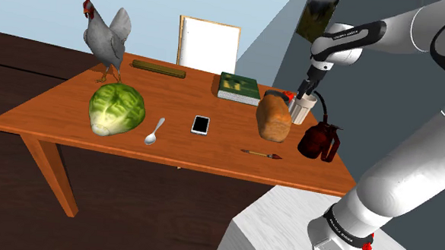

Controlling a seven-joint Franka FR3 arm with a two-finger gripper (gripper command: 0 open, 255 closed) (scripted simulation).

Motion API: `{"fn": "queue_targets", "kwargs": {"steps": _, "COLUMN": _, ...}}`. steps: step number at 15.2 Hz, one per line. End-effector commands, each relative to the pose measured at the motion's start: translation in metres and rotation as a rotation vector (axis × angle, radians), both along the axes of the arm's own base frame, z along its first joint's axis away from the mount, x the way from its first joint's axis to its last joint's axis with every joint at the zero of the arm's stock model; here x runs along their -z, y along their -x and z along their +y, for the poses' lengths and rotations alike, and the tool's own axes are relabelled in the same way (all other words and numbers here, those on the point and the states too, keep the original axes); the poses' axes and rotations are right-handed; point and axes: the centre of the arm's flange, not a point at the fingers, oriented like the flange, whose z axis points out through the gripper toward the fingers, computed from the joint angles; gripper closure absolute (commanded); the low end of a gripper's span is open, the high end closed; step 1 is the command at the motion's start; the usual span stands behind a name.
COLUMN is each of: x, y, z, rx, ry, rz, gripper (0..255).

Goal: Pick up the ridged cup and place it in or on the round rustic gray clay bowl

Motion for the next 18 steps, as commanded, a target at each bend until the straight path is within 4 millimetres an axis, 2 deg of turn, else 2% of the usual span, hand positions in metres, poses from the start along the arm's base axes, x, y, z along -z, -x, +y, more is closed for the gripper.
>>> {"fn": "queue_targets", "kwargs": {"steps": 1, "x": 0.010, "y": -0.005, "z": -0.023, "rx": 0.004, "ry": 0.015, "rz": 0.001, "gripper": 0}}
{"fn": "queue_targets", "kwargs": {"steps": 5, "x": 0.026, "y": -0.017, "z": -0.061, "rx": 0.012, "ry": 0.039, "rz": 0.001, "gripper": 0}}
{"fn": "queue_targets", "kwargs": {"steps": 12, "x": 0.063, "y": -0.019, "z": -0.065, "rx": 0.012, "ry": 0.039, "rz": 0.001, "gripper": 0}}
{"fn": "queue_targets", "kwargs": {"steps": 18, "x": 0.066, "y": -0.019, "z": -0.066, "rx": 0.012, "ry": 0.039, "rz": 0.001, "gripper": 0}}
